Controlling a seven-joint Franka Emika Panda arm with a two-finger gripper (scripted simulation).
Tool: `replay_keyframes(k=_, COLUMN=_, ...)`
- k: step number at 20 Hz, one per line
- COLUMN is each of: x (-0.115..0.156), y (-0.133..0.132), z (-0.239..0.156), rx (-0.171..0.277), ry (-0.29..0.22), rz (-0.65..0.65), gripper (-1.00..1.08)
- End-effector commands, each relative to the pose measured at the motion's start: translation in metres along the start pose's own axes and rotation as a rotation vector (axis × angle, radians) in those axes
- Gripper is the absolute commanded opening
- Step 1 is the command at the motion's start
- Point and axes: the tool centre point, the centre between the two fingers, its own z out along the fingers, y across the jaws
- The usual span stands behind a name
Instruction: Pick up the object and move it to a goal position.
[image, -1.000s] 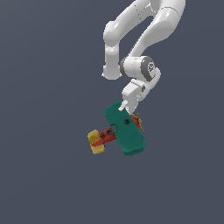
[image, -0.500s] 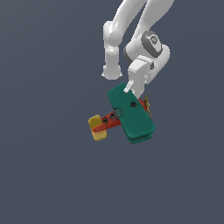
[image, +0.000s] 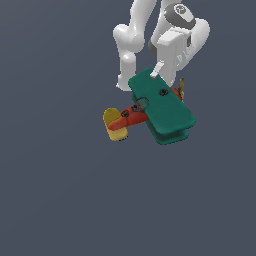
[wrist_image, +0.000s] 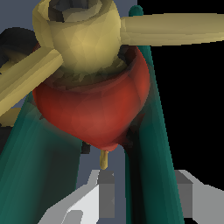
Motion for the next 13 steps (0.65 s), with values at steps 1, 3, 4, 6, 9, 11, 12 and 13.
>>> replay_keyframes(k=1, x=0.001, y=0.018, z=-0.010, rx=-0.002, ry=-0.001, rz=0.001, gripper=-1.00)
replay_keyframes(k=3, x=0.002, y=0.029, z=-0.016, rx=-0.003, ry=0.000, rz=0.001, gripper=-1.00)
replay_keyframes(k=4, x=0.003, y=0.034, z=-0.019, rx=-0.004, ry=0.000, rz=0.000, gripper=-1.00)
replay_keyframes(k=6, x=0.004, y=0.042, z=-0.023, rx=-0.005, ry=0.000, rz=0.000, gripper=-1.00)
replay_keyframes(k=9, x=0.005, y=0.050, z=-0.028, rx=-0.005, ry=0.000, rz=0.000, gripper=-1.00)
replay_keyframes(k=11, x=0.006, y=0.053, z=-0.030, rx=-0.006, ry=0.001, rz=-0.001, gripper=-1.00)
replay_keyframes(k=12, x=0.006, y=0.053, z=-0.030, rx=-0.006, ry=0.001, rz=-0.001, gripper=-1.00)
replay_keyframes(k=13, x=0.006, y=0.054, z=-0.030, rx=-0.006, ry=0.001, rz=-0.001, gripper=-1.00)
